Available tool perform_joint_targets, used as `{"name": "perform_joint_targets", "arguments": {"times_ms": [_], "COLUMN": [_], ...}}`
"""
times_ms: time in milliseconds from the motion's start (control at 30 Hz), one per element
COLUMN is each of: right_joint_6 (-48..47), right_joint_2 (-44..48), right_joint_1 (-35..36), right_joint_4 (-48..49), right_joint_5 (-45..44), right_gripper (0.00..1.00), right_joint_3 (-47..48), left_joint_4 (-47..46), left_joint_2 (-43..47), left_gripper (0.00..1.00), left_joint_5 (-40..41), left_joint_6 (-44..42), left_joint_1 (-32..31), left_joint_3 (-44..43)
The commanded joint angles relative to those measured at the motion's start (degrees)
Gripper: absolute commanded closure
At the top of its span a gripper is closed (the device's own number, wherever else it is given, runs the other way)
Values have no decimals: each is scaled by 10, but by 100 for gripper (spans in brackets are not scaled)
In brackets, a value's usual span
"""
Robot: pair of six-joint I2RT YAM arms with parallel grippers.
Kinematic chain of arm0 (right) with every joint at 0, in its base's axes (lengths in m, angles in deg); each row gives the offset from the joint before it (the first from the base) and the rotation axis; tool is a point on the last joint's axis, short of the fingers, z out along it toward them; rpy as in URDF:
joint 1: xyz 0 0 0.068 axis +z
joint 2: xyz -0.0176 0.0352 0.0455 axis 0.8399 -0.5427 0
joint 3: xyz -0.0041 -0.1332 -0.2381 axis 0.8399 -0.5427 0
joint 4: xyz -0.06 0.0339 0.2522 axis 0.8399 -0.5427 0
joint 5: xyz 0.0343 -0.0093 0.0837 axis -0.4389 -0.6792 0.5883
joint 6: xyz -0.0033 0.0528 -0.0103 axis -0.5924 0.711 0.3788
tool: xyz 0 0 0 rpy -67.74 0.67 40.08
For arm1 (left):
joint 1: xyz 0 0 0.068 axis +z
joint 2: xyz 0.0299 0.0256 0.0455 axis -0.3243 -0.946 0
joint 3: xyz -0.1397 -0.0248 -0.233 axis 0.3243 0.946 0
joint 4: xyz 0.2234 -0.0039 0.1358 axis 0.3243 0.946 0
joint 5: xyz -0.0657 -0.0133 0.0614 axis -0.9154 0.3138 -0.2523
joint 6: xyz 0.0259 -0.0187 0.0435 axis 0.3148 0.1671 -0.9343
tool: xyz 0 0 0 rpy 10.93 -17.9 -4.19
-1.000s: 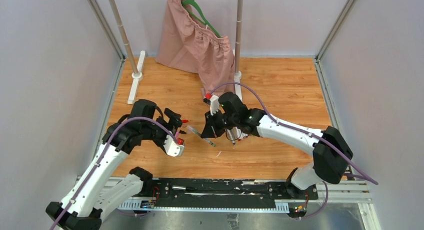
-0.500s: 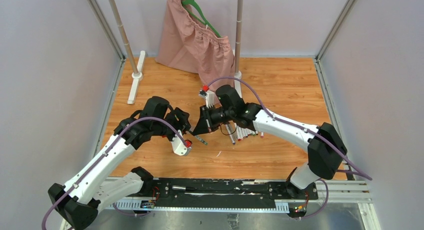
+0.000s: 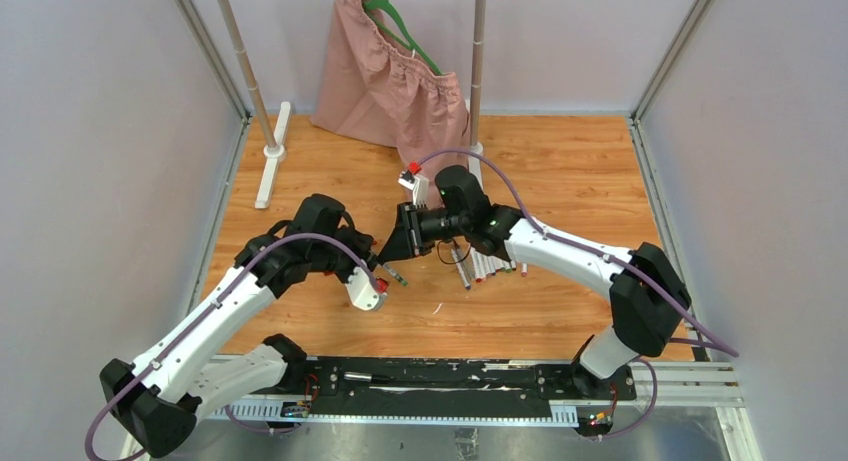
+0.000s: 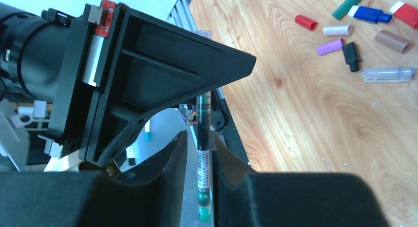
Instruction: Open the pen caps
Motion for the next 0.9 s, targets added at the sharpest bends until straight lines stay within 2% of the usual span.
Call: {"name": "perform_joint_targets", "arguments": {"times_ms": [0, 67, 133, 267, 333, 433, 467, 567, 667, 867], "right_joint_6": [3, 4, 8, 18, 20, 20, 20, 19, 6, -45], "right_joint_2": [-6, -7, -12, -19, -22, -11, -6, 15, 39, 105], "right_joint_1": [0, 2, 4, 6, 5, 3, 1, -5, -11, -11], "right_joint_4": [4, 8, 15, 32, 33, 33, 32, 23, -12, -114], "right_joint_5": [5, 3, 6, 11, 9, -5, -11, -30, -47, -92], "right_gripper": [65, 60, 59, 61, 73, 98, 100, 100, 100, 100], "right_joint_3": [-16, -22, -25, -22, -20, -29, -34, -55, -77, -137], "left_joint_4": [-13, -13, -13, -13, -13, -13, -13, -25, -81, -132], "left_joint_2": [-7, -13, -16, -16, -20, -20, -18, -17, -21, -62], "left_gripper": [100, 100, 100, 100, 100, 100, 100, 100, 100, 100], "left_joint_5": [12, 12, 12, 12, 16, 23, 27, 52, 108, 180], "left_joint_6": [36, 55, 66, 72, 81, 81, 78, 70, 83, 96], "left_joint_1": [-6, -7, -6, -6, -6, -6, -6, -7, -6, 9], "left_joint_3": [-14, -24, -31, -34, -38, -34, -30, -12, 18, 21]}}
